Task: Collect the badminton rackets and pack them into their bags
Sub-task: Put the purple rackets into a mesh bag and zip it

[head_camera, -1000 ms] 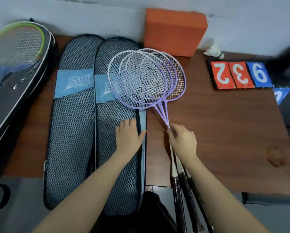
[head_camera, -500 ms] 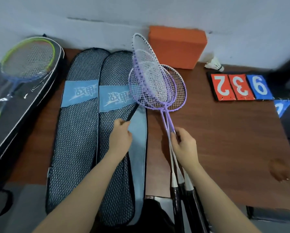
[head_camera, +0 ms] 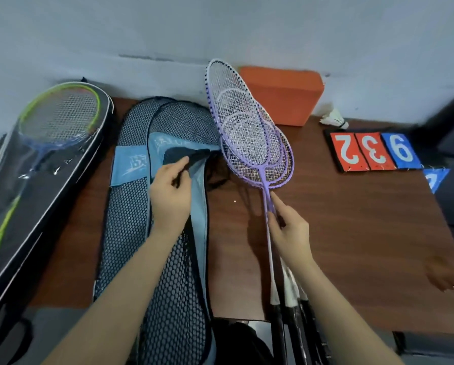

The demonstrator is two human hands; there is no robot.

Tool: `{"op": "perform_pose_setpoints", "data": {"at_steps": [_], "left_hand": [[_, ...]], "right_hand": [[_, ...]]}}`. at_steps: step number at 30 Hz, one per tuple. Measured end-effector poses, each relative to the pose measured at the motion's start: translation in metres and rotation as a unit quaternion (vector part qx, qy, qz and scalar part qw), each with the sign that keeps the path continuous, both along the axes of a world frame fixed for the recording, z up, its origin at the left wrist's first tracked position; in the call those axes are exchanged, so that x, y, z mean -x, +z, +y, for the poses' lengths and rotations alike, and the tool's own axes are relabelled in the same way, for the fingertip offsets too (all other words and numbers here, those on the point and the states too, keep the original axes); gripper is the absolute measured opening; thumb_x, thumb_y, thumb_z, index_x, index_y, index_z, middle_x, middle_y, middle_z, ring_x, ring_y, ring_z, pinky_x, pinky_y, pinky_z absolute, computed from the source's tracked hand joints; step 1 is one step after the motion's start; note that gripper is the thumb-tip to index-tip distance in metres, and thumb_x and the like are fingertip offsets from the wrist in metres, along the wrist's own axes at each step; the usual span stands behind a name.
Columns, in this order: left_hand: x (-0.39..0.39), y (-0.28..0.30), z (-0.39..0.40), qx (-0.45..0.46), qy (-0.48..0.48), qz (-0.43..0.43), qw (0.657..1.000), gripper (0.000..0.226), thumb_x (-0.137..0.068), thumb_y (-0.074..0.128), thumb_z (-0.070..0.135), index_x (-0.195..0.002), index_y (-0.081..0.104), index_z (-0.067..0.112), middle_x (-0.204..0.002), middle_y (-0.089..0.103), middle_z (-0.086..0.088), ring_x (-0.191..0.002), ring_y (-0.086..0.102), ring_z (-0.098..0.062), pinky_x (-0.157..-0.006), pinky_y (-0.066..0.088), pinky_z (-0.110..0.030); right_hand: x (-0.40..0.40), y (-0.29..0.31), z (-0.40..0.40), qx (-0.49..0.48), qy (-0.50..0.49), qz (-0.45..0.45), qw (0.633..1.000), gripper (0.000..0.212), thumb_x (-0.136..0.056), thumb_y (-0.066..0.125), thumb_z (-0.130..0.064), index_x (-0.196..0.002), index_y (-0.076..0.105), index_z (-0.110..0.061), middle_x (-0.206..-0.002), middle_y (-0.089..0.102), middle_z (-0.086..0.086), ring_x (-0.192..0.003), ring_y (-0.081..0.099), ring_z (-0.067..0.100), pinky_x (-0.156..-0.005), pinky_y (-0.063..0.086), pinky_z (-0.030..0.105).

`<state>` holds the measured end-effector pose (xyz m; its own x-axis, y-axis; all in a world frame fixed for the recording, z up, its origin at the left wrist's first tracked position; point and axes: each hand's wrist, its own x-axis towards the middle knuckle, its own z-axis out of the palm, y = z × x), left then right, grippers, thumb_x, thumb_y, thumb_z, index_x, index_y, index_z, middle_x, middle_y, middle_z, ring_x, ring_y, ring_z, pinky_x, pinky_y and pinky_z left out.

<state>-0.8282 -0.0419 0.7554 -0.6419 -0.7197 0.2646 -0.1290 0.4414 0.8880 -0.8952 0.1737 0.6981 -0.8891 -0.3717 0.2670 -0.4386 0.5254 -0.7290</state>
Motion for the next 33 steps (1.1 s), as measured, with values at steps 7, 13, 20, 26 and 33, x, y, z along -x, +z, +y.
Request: {"op": "perform_pose_setpoints", "data": {"at_steps": [7, 13, 20, 26, 33], "left_hand": [[-0.019, 0.005, -0.027, -0.048, 0.058, 0.012, 0.997, 0.032, -0.092, 0.051, 0.002, -0.123, 0.057, 0.002, -0.099, 0.058, -0.007, -0.076, 0.053, 0.01, -0.074, 0.035, 0.002], [-0.017, 0.003, -0.052, -0.063, 0.059, 0.015, 0.996, 0.031, -0.093, 0.05, 0.007, -0.123, 0.058, 0.008, -0.101, 0.06, -0.011, -0.083, 0.056, -0.013, -0.078, 0.043, -0.02], [-0.009, -0.01, -0.058, -0.1, 0.025, -0.025, 0.994, 0.033, -0.094, 0.05, 0.011, -0.126, 0.056, 0.011, -0.109, 0.057, -0.005, -0.078, 0.054, -0.002, -0.076, 0.041, -0.006], [-0.022, -0.034, -0.053, -0.181, -0.009, -0.084, 0.98, 0.036, -0.091, 0.054, 0.01, -0.127, 0.055, 0.012, -0.107, 0.064, -0.014, -0.096, 0.06, -0.035, -0.09, 0.05, -0.047], [0.0, -0.037, -0.046, -0.2, -0.046, -0.059, 0.977, 0.04, -0.092, 0.054, 0.014, -0.133, 0.049, 0.012, -0.114, 0.053, 0.011, -0.077, 0.051, 0.011, -0.076, 0.037, -0.005]], "right_hand": [[-0.019, 0.01, -0.024, 0.018, 0.012, -0.001, 1.0, 0.041, -0.082, 0.059, -0.003, -0.124, 0.059, -0.006, -0.074, 0.057, 0.008, -0.067, 0.047, 0.0, -0.067, 0.037, 0.005], [-0.027, 0.013, -0.045, -0.013, 0.004, 0.017, 1.0, 0.046, -0.082, 0.059, 0.007, -0.125, 0.058, -0.009, -0.078, 0.055, 0.002, -0.071, 0.048, 0.006, -0.069, 0.034, 0.0], [-0.035, 0.029, -0.05, -0.043, -0.004, 0.051, 0.998, 0.048, -0.08, 0.051, 0.0, -0.127, 0.057, -0.01, -0.074, 0.054, 0.006, -0.066, 0.043, 0.007, -0.068, 0.035, 0.002], [-0.056, 0.016, -0.035, -0.114, -0.023, 0.037, 0.993, 0.054, -0.079, 0.059, 0.009, -0.127, 0.057, -0.014, -0.079, 0.055, 0.004, -0.068, 0.05, 0.016, -0.063, 0.041, 0.025], [-0.086, -0.006, -0.015, -0.144, -0.094, 0.011, 0.985, 0.048, -0.078, 0.059, 0.006, -0.124, 0.059, -0.008, -0.084, 0.058, 0.005, -0.067, 0.058, 0.026, -0.055, 0.047, 0.035]]}}
